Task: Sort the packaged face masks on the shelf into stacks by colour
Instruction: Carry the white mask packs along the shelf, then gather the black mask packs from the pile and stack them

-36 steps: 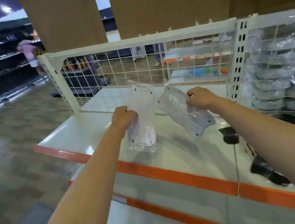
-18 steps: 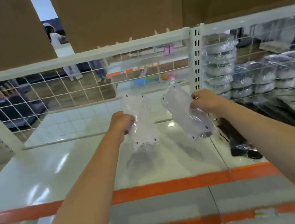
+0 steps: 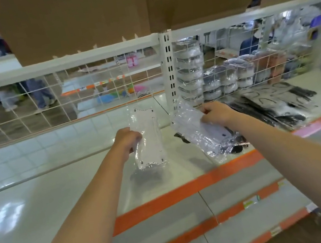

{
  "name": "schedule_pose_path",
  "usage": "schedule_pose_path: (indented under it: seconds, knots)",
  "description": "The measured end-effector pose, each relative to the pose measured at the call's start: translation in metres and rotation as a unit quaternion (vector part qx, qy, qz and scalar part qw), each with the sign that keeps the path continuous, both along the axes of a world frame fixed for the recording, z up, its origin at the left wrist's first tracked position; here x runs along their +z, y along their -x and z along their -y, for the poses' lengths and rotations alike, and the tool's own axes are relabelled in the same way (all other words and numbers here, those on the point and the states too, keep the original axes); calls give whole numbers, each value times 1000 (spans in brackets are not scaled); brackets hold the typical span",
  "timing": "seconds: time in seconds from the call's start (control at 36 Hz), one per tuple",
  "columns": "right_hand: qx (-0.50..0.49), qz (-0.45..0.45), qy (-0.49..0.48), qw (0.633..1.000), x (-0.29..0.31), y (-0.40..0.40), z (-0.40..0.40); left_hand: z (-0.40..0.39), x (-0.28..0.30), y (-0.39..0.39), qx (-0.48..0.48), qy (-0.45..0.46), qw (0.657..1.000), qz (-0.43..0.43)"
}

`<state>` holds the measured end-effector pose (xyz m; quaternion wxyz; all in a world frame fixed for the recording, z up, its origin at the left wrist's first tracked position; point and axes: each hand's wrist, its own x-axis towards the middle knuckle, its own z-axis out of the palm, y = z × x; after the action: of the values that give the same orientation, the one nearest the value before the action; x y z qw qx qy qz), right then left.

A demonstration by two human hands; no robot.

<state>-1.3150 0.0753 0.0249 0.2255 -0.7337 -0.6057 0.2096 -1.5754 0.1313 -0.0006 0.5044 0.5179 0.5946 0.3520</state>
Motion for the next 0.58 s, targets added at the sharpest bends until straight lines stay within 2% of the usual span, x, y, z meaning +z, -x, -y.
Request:
schedule_pose_path:
  seconds: [0.22,0.33,0.39,0.5,0.58]
  knots:
    - [-75,50,17,996,2,-52,11,-8,2,-55,-37,-34,999,-10]
    - [-130,152,-21,980,-3,-82,14,-13,2,-77,-23,-91,995,-23]
    - [-133,124,-55,982,-2,-91,20,-15,2,-87,-41,-94,995,-3]
    - [-96,51,-43,993,-4,-120,20,-9,3,-116,-69,-92,993,12]
    - [-98,-69,-60,991,-10,-148,13,0,5,-142,-63,-45,992,102]
